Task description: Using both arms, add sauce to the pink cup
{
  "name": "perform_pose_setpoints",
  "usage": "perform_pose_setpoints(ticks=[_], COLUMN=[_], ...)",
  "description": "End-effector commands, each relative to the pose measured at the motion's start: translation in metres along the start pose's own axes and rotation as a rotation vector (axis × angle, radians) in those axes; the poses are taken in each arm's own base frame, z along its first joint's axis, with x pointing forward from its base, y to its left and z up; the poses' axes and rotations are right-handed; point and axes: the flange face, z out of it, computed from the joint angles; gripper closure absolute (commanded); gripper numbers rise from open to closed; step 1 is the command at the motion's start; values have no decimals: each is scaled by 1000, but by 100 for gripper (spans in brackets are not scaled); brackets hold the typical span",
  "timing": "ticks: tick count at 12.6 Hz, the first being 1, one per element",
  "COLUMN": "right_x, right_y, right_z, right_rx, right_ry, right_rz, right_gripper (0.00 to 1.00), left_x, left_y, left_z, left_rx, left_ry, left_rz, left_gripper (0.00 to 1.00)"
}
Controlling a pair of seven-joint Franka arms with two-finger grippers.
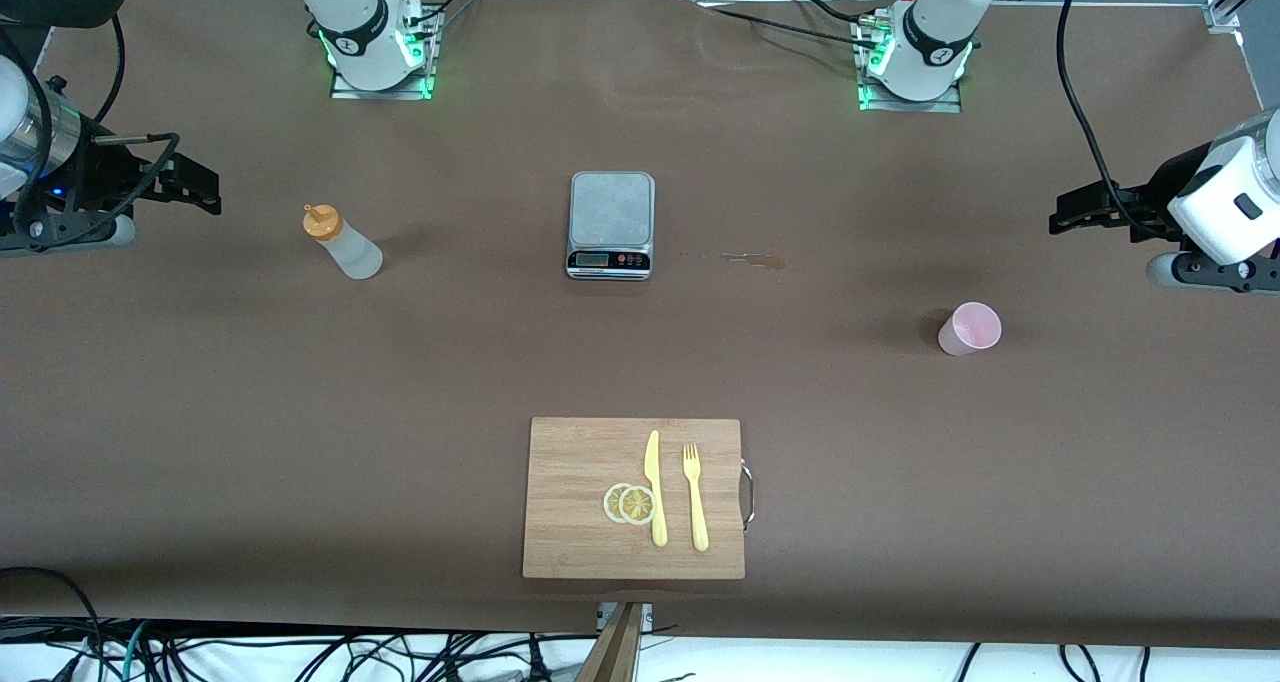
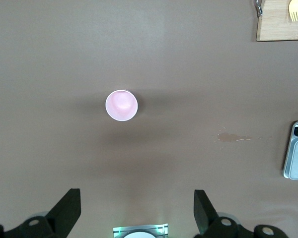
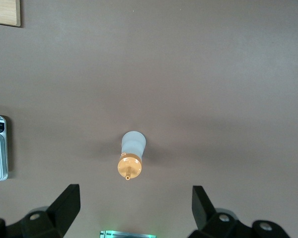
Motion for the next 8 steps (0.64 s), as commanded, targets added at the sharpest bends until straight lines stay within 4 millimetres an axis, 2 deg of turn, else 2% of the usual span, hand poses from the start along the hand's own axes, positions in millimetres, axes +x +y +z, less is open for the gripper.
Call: perform_pose_setpoints(ticks=[1, 8], right_x=[-1, -1], right_y=[3, -1], right_z=[-5, -5], right_rx=[19, 44], right_ry=[-3, 1], right_rz=[-12, -13], right_gripper=[0, 0], left_x=[1, 1], left_y=[0, 2], left_z=[-5, -6], left_rx=[20, 21], left_ry=[-1, 1], left_rz=[-5, -1], left_gripper=[0, 0])
